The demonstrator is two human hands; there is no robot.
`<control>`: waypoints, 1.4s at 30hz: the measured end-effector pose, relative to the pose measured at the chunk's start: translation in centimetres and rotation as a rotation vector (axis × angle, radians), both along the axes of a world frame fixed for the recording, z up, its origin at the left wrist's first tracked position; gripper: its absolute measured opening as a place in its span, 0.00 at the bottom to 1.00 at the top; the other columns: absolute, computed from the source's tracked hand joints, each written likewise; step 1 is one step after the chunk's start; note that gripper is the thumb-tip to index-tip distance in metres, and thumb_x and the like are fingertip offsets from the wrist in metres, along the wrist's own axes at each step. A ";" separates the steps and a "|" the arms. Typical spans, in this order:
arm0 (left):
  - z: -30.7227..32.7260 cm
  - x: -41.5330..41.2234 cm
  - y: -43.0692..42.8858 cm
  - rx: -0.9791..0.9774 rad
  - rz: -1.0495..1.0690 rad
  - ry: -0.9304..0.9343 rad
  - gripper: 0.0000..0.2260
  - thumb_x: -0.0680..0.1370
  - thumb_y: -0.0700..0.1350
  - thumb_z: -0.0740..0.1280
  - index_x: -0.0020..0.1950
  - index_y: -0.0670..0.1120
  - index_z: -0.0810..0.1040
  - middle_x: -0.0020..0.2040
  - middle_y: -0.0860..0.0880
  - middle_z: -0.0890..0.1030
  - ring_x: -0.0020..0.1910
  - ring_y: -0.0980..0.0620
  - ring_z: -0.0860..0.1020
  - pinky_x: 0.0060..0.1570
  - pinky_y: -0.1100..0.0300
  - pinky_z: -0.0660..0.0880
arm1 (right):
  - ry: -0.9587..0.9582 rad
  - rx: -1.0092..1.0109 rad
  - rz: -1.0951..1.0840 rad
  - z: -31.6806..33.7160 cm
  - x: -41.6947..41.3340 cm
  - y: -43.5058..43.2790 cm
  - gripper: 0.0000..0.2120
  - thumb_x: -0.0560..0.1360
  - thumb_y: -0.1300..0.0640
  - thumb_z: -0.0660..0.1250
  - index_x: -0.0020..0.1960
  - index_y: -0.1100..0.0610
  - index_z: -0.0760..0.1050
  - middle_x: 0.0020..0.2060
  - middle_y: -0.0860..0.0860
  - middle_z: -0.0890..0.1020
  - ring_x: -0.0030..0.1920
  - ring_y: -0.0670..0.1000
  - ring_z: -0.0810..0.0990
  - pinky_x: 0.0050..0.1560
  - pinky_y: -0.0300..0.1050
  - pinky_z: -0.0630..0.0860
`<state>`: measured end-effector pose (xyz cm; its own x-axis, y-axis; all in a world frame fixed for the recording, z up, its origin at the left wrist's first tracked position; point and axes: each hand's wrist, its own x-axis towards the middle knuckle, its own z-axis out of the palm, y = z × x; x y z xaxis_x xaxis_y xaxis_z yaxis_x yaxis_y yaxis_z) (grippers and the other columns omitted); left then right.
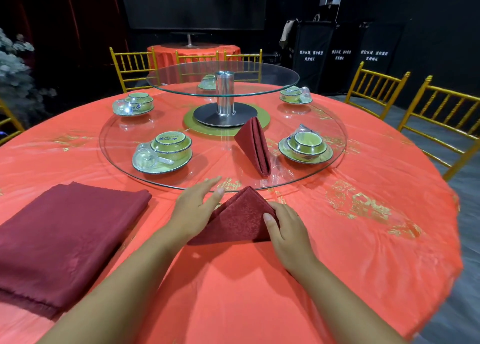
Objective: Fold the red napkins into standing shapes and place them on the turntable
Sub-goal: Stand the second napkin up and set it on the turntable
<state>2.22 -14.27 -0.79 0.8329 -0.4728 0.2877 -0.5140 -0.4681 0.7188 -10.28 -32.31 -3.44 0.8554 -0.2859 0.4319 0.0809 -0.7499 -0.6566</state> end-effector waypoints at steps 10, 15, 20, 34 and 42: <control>-1.7 3.0 1.5 0.676 0.069 -0.036 0.25 0.80 0.64 0.44 0.76 0.62 0.53 0.78 0.60 0.49 0.76 0.61 0.45 0.71 0.38 0.39 | 0.031 -0.029 -0.013 -0.1 -0.1 0.0 0.18 0.77 0.49 0.55 0.60 0.56 0.75 0.51 0.48 0.79 0.53 0.50 0.75 0.54 0.45 0.68; -1.7 3.4 2.1 0.679 0.107 -0.052 0.26 0.79 0.66 0.47 0.76 0.63 0.54 0.78 0.60 0.50 0.77 0.60 0.46 0.72 0.38 0.40 | 0.030 -0.023 -0.023 -0.1 -0.2 0.0 0.17 0.77 0.49 0.55 0.58 0.56 0.76 0.49 0.48 0.79 0.52 0.51 0.75 0.53 0.47 0.70; -2.0 3.6 3.0 0.678 0.204 -0.096 0.24 0.80 0.62 0.52 0.76 0.60 0.57 0.78 0.58 0.51 0.77 0.59 0.47 0.72 0.37 0.41 | 0.030 -0.027 -0.024 -0.1 -0.2 0.0 0.17 0.77 0.49 0.55 0.58 0.55 0.76 0.50 0.47 0.79 0.52 0.50 0.75 0.54 0.45 0.69; -2.1 3.4 4.1 0.627 0.466 -0.186 0.30 0.80 0.58 0.56 0.78 0.48 0.54 0.79 0.48 0.50 0.78 0.52 0.49 0.71 0.35 0.43 | -0.021 -0.039 -0.042 0.0 -0.2 0.1 0.14 0.77 0.51 0.57 0.54 0.57 0.77 0.46 0.48 0.80 0.49 0.51 0.77 0.50 0.46 0.70; -2.6 2.0 2.2 0.496 0.162 -0.424 0.19 0.80 0.51 0.62 0.72 0.53 0.70 0.71 0.48 0.71 0.70 0.50 0.68 0.70 0.49 0.58 | -0.025 -0.041 -0.052 0.0 -0.2 0.1 0.14 0.77 0.50 0.57 0.52 0.56 0.76 0.44 0.47 0.79 0.47 0.50 0.76 0.47 0.46 0.70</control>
